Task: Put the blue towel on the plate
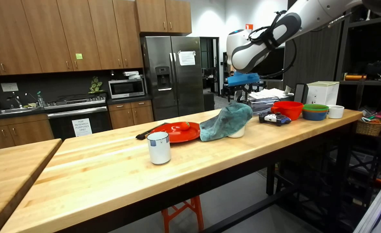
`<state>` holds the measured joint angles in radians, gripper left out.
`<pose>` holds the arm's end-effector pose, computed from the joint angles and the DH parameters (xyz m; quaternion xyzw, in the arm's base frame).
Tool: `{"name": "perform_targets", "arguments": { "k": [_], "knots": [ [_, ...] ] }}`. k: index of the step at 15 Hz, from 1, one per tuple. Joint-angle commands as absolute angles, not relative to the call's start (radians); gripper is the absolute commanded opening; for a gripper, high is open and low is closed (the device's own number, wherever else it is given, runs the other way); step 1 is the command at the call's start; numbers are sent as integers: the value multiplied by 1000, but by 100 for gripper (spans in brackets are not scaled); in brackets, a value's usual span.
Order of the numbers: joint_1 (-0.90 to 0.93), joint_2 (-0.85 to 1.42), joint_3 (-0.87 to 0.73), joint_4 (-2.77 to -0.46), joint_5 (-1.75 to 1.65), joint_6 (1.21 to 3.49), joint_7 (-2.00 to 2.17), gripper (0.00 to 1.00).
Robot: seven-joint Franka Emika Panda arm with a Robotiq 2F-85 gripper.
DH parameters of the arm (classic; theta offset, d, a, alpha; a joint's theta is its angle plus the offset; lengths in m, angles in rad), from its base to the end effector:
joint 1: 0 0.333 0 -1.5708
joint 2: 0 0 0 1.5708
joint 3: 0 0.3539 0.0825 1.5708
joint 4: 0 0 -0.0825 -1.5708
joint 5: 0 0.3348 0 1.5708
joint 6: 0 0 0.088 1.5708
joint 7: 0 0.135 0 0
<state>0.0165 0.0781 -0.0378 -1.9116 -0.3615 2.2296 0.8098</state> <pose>0.5677 -0.0302 0.5116 0.9306 -0.3096 0.1684 0.0986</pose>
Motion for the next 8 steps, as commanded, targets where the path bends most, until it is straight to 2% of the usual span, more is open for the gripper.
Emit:
{"name": "perform_targets", "arguments": {
  "k": [1, 8],
  "knots": [
    [16, 78, -38, -1910, -360, 2227, 808, 100],
    [10, 77, -44, -1950, -366, 2237, 803, 100]
  ]
}}
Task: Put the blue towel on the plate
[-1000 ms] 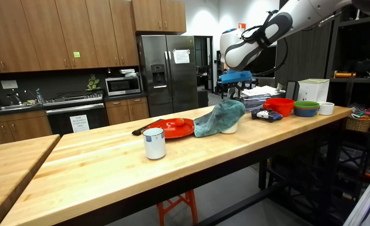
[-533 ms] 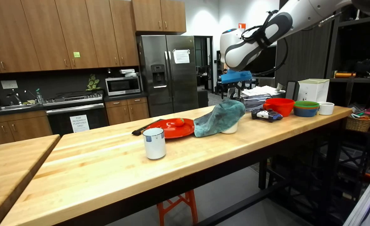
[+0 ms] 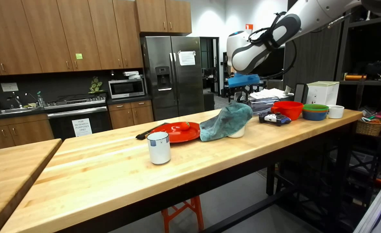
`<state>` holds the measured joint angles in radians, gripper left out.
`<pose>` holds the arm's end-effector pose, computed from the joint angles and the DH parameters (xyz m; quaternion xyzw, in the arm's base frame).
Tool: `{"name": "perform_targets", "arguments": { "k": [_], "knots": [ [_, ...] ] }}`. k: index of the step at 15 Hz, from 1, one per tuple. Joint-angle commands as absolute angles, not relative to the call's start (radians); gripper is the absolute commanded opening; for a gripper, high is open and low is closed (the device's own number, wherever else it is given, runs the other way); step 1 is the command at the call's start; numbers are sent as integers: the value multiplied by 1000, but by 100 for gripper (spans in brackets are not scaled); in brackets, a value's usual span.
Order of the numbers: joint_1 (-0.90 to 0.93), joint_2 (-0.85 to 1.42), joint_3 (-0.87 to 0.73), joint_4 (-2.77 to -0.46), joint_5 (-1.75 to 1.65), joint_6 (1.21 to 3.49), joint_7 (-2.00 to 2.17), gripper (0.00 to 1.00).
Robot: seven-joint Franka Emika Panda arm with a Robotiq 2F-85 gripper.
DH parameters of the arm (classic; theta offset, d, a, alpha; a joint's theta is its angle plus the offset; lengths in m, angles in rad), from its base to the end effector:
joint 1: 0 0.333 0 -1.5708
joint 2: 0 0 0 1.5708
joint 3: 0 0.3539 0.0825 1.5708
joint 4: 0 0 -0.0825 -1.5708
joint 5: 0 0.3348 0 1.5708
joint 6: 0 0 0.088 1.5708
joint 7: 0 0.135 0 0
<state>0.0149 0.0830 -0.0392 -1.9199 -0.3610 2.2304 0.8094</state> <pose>0.5671 -0.0318 0.5051 0.9313 -0.3102 0.1624 0.1005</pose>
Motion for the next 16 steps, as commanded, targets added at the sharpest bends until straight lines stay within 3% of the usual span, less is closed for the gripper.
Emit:
{"name": "perform_targets", "arguments": {
  "k": [1, 16],
  "knots": [
    [9, 77, -46, -1966, -367, 2241, 804, 100],
    [7, 105, -47, -2069, -346, 2229, 802, 100]
  ]
}}
